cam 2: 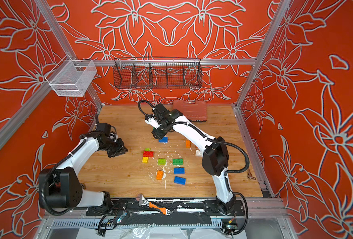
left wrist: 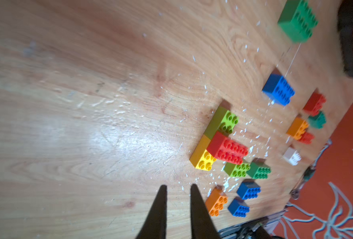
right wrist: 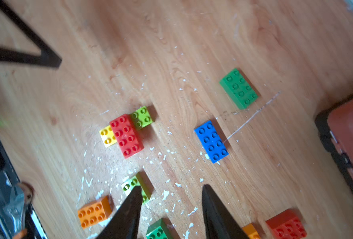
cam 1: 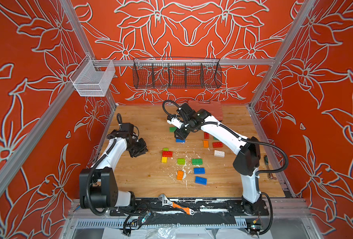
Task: Assemble a rectangle with lego
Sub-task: Adjust the lego brick at the center of the board.
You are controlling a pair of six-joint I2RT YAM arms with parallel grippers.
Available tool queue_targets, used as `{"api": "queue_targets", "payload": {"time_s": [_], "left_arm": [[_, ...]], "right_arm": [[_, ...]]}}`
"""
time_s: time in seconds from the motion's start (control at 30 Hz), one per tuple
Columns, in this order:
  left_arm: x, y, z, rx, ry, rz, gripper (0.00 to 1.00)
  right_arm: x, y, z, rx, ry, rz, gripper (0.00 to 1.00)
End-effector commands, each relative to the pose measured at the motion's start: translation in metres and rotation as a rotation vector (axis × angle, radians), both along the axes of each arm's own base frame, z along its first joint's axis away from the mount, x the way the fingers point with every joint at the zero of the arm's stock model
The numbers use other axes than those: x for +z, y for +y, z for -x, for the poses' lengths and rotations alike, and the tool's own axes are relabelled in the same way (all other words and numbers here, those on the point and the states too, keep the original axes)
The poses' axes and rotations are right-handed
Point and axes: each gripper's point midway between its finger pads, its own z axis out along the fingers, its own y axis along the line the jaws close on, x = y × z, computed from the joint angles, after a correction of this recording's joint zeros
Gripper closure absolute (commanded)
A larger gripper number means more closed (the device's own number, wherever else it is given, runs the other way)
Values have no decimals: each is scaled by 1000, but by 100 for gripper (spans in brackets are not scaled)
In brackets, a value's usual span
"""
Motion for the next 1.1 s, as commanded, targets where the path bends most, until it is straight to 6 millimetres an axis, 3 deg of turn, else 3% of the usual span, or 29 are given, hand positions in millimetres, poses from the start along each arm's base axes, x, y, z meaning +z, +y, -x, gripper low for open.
{"api": "queue_targets", "payload": {"time_s": [0.0, 0.1, 0.23, 0.43, 0.57, 0.8, 1.07], "left_arm": [[-25, -20, 10, -32, 67, -30, 85], [-37, -25, 13, -36, 78, -49, 88], [-47, -23, 15, -40, 85, -66, 90], [-67, -37, 16, -74, 108, -17, 92], [-73, -48, 13, -96, 108, -1, 92], [-84, -67, 9, -129, 115, 17, 92], [-91, -87, 9, -156, 121, 43, 92]], "right_arm": [[-11, -6, -20, -313, 92, -82, 48], [-29, -13, -30, -468, 146, -86, 47], [-52, -25, -41, -612, 133, -53, 36], [-89, -28, -44, -691, 181, -9, 29], [-97, -26, -49, -715, 203, -8, 24], [-111, -26, -48, -720, 239, 23, 23], [-113, -29, -46, -725, 246, 43, 19]]}}
